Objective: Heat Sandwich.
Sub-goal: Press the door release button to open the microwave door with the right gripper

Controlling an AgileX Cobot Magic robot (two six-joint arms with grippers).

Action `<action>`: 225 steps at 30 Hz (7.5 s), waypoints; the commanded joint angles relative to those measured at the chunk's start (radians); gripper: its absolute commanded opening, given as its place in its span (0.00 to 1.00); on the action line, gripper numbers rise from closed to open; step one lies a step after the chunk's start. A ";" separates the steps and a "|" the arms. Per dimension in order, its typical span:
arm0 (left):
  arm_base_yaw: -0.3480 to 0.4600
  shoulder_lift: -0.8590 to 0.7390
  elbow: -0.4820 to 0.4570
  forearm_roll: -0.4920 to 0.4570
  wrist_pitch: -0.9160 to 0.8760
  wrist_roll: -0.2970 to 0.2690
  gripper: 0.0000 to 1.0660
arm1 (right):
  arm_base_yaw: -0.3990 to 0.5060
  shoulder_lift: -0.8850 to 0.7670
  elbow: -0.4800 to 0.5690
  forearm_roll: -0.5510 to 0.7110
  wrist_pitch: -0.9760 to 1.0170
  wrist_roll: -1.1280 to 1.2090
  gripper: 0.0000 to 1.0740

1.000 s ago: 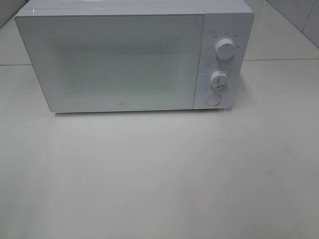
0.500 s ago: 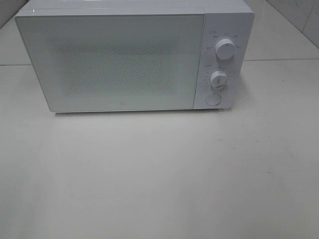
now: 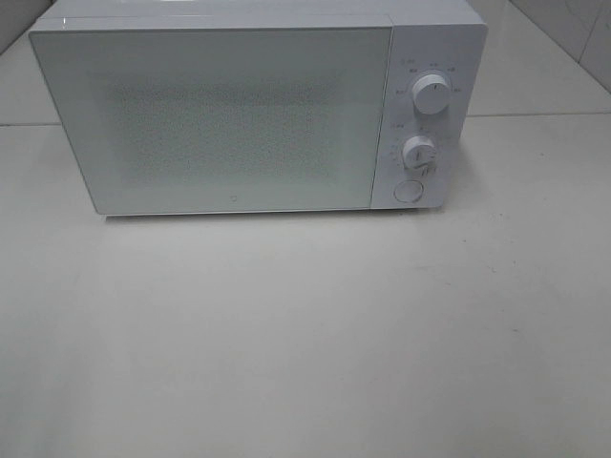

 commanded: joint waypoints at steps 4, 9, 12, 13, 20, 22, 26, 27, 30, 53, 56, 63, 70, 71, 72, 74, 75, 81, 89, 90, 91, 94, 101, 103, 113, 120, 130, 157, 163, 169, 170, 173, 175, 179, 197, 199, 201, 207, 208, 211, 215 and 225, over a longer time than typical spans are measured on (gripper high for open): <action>0.002 -0.026 0.003 -0.001 -0.005 -0.002 0.95 | -0.007 0.163 -0.008 -0.006 -0.212 -0.007 0.71; 0.002 -0.026 0.003 -0.001 -0.005 -0.002 0.95 | -0.007 0.262 -0.008 -0.004 -0.317 -0.007 0.71; 0.002 -0.026 0.003 -0.001 -0.005 -0.002 0.95 | -0.007 0.361 -0.008 -0.002 -0.427 -0.007 0.71; 0.002 -0.026 0.003 -0.001 -0.005 -0.002 0.95 | -0.007 0.361 -0.008 -0.002 -0.427 -0.007 0.71; 0.002 -0.026 0.003 -0.001 -0.005 -0.002 0.95 | -0.007 0.577 -0.008 -0.002 -0.640 -0.007 0.71; 0.002 -0.026 0.003 -0.001 -0.005 -0.002 0.95 | -0.007 0.606 -0.008 -0.002 -0.669 -0.007 0.71; 0.002 -0.026 0.003 -0.001 -0.005 -0.002 0.95 | -0.007 0.737 -0.008 -0.002 -0.795 -0.009 0.71; 0.002 -0.026 0.003 -0.001 -0.005 -0.002 0.95 | -0.007 0.737 -0.008 -0.002 -0.795 -0.009 0.71; 0.002 -0.026 0.003 -0.001 -0.005 -0.002 0.95 | -0.007 0.829 -0.008 -0.002 -0.872 -0.009 0.71; 0.002 -0.026 0.003 -0.001 -0.005 -0.002 0.95 | 0.007 1.258 0.203 0.011 -1.674 -0.014 0.71; 0.002 -0.026 0.003 -0.001 -0.005 -0.002 0.95 | 0.059 1.292 0.235 0.108 -1.738 -0.080 0.71; 0.002 -0.026 0.003 -0.001 -0.005 -0.002 0.95 | 0.254 1.368 0.281 0.367 -1.887 -0.231 0.71; 0.002 -0.026 0.003 -0.001 -0.005 -0.002 0.95 | 0.393 1.428 0.283 0.440 -1.962 -0.231 0.71; 0.002 -0.026 0.003 -0.001 -0.005 -0.002 0.95 | 0.419 1.442 0.283 0.465 -1.977 -0.231 0.71; 0.002 -0.026 0.003 -0.001 -0.005 -0.002 0.95 | 0.465 1.470 0.283 0.514 -2.003 -0.236 0.71; 0.002 -0.026 0.003 -0.001 -0.005 -0.002 0.95 | 0.489 1.487 0.283 0.536 -2.014 -0.239 0.71; 0.002 -0.026 0.003 -0.001 -0.005 -0.002 0.95 | 0.509 1.503 0.283 0.552 -2.025 -0.241 0.71; 0.002 -0.026 0.003 -0.001 -0.005 -0.002 0.95 | 0.649 1.604 0.271 0.680 -2.086 -0.243 0.71; 0.002 -0.026 0.003 -0.001 -0.005 -0.002 0.95 | 0.705 1.667 0.243 0.734 -2.093 -0.240 0.71; 0.002 -0.026 0.003 -0.001 -0.005 -0.002 0.95 | 0.706 1.667 0.243 0.735 -2.105 -0.236 0.71; 0.002 -0.026 0.003 -0.001 -0.005 -0.002 0.95 | 0.706 1.667 0.243 0.735 -2.107 -0.233 0.71; 0.002 -0.026 0.003 -0.001 -0.005 -0.002 0.95 | 0.706 1.667 0.243 0.735 -2.106 -0.220 0.71; 0.002 -0.026 0.003 -0.001 -0.005 -0.002 0.95 | 0.706 1.667 0.243 0.734 -2.107 -0.159 0.71; 0.002 -0.026 0.003 -0.001 -0.005 -0.002 0.95 | 0.706 1.667 0.243 0.733 -2.107 -0.107 0.71; 0.002 -0.026 0.003 -0.001 -0.005 -0.002 0.95 | 0.706 1.667 0.243 0.733 -2.106 0.304 0.71; 0.002 -0.026 0.003 -0.001 -0.005 -0.002 0.95 | 0.706 1.696 0.243 0.724 -2.106 0.790 0.71; 0.002 -0.026 0.003 -0.001 -0.005 -0.002 0.95 | 0.706 1.731 0.243 0.675 -2.125 1.161 0.69; 0.002 -0.026 0.003 -0.001 -0.005 -0.002 0.95 | 0.702 1.731 0.243 0.672 -2.127 1.486 0.01; 0.002 -0.026 0.003 -0.001 -0.005 -0.002 0.95 | 0.688 1.731 0.229 0.669 -2.071 1.478 0.00; 0.002 -0.026 0.003 -0.001 -0.005 -0.002 0.95 | 0.597 1.731 0.173 0.568 -1.995 1.461 0.00; 0.002 -0.026 0.003 -0.001 -0.005 -0.002 0.95 | 0.572 1.731 0.153 0.546 -1.960 1.447 0.00; 0.002 -0.026 0.003 -0.001 -0.005 -0.002 0.95 | 0.547 1.731 0.134 0.522 -1.931 1.433 0.00; 0.002 -0.026 0.003 -0.001 -0.005 -0.002 0.95 | 0.511 1.731 0.104 0.500 -1.903 1.418 0.00; 0.002 -0.026 0.003 -0.001 -0.005 -0.002 0.95 | 0.464 1.739 0.066 0.470 -1.859 1.393 0.00; 0.002 -0.026 0.003 -0.001 -0.005 -0.002 0.95 | 0.419 1.937 -0.117 0.420 -1.825 1.429 0.00; 0.002 -0.026 0.003 -0.001 -0.005 -0.002 0.95 | 0.408 1.954 -0.135 0.412 -1.821 1.429 0.00; 0.002 -0.026 0.003 -0.001 -0.005 -0.002 0.95 | 0.396 1.966 -0.151 0.410 -1.823 1.429 0.00; 0.002 -0.026 0.003 -0.001 -0.005 -0.002 0.95 | 0.365 1.993 -0.190 0.399 -1.822 1.429 0.00; 0.002 -0.026 0.003 -0.001 -0.005 -0.002 0.95 | 0.365 1.993 -0.194 0.399 -1.818 1.427 0.00; 0.002 -0.026 0.003 -0.001 -0.005 -0.002 0.95 | 0.365 1.995 -0.211 0.399 -1.816 1.425 0.00; 0.002 -0.026 0.003 -0.001 -0.005 -0.002 0.95 | 0.365 2.013 -0.236 0.394 -1.808 1.423 0.00; 0.002 -0.026 0.003 0.000 -0.005 -0.002 0.95 | 0.365 2.013 -0.237 0.425 -1.930 1.393 0.01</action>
